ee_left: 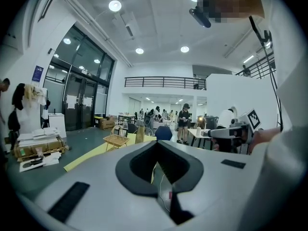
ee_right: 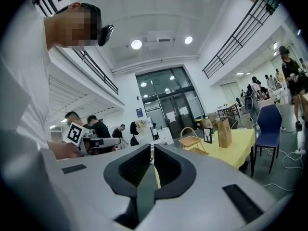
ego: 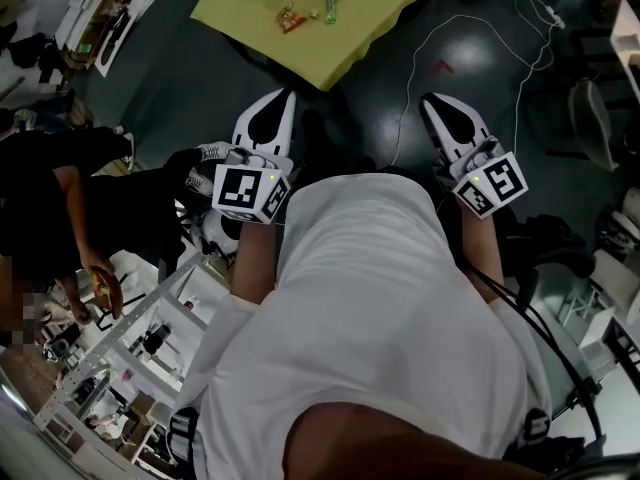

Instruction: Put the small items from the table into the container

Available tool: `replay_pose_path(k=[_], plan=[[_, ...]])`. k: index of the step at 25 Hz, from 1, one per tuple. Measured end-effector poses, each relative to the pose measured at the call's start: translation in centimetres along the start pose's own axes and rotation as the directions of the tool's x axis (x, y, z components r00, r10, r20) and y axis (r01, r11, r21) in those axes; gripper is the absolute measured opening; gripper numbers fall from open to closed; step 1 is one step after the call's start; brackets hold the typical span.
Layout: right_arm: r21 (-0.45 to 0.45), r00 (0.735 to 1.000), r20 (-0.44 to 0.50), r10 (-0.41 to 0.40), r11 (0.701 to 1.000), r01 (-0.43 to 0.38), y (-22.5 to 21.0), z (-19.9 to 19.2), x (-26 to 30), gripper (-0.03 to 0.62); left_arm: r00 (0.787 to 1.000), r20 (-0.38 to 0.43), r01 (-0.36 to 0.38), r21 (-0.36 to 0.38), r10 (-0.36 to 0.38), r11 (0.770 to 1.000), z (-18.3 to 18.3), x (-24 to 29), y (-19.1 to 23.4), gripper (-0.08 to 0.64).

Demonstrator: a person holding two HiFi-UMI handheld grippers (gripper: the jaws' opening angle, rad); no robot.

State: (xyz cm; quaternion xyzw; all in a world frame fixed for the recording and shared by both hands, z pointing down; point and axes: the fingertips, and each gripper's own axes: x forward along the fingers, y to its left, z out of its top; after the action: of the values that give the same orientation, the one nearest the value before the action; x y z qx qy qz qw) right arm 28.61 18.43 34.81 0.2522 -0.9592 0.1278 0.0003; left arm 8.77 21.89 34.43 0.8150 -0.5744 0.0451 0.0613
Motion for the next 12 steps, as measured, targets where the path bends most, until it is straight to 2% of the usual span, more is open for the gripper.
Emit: replay_pose_path(k=[8,12], plan=[[0.037,0.999,-0.041,-0.022,0.999,0.023,-3.2,-0.2,5.3,0.055,1.000,-0.022,-0.001,-0.019,0.001,1.000,-0.7,4.4,5.8,0.008],[0.055,0.998,-0.067,-0.012,0.998,0.015,-6.0,-0.5,10.6,0.055,0.999,-0.048,-0.006,-0.035,0.005,0.999,-1.4,8.0,10.7,0.008]])
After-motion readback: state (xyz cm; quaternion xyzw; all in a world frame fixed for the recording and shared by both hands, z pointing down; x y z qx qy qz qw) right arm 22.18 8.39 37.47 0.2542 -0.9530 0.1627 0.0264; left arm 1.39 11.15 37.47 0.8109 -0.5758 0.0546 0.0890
